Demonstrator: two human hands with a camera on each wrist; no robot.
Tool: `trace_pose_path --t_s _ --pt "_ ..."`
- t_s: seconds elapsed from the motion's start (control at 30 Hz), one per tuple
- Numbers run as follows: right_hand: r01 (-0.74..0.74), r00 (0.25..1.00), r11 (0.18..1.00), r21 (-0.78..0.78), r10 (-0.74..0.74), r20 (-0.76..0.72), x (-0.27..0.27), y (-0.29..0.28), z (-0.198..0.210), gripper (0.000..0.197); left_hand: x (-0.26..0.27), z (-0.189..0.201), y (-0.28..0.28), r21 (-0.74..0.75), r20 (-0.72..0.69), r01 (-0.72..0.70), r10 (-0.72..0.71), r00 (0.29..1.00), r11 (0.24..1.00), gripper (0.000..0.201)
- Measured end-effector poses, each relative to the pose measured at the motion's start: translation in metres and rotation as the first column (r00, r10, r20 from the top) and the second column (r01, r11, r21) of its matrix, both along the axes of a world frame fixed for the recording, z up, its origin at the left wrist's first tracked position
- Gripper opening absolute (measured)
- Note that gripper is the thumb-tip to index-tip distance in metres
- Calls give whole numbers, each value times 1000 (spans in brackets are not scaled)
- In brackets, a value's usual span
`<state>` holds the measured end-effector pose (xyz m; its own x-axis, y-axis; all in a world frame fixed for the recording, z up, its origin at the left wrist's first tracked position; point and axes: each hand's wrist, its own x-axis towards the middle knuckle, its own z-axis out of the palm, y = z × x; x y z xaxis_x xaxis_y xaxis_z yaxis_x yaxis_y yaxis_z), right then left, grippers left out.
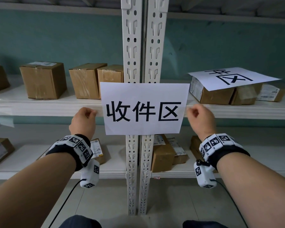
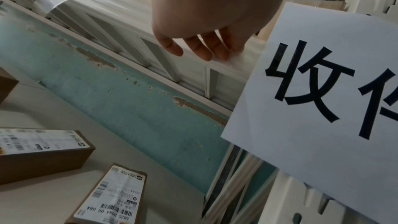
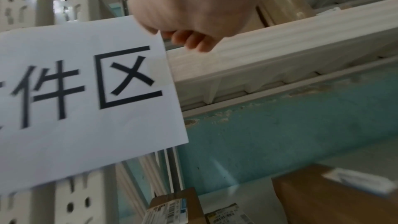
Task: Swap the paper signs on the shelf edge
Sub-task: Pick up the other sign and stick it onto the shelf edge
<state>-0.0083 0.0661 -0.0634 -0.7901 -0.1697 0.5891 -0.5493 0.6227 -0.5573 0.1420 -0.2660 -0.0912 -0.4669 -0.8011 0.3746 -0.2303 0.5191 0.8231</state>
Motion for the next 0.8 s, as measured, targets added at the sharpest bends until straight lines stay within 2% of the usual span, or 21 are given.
trace_pose_path --t_s 0.1,0.2,0.6,0.73,0.8 --pt "-151 983 967 205 125 136 5 -16 -2 32 -2 -1 3 14 -4 -14 14 1000 1000 13" --pt "-189 969 941 280 131 211 -1 -29 -5 34 -2 -1 3 19 -6 -24 24 1000 1000 13" --pt "-40 984 970 240 -4 178 -17 -26 -2 34 -5 -1 6 14 11 -51 51 999 999 16" --pt "50 986 955 292 -94 140 -21 -20 0 24 -6 -1 8 13 20 -68 67 998 998 18" --pt "98 984 949 300 -138 116 -20 -18 1 27 -6 -1 9 20 21 -79 79 997 997 19"
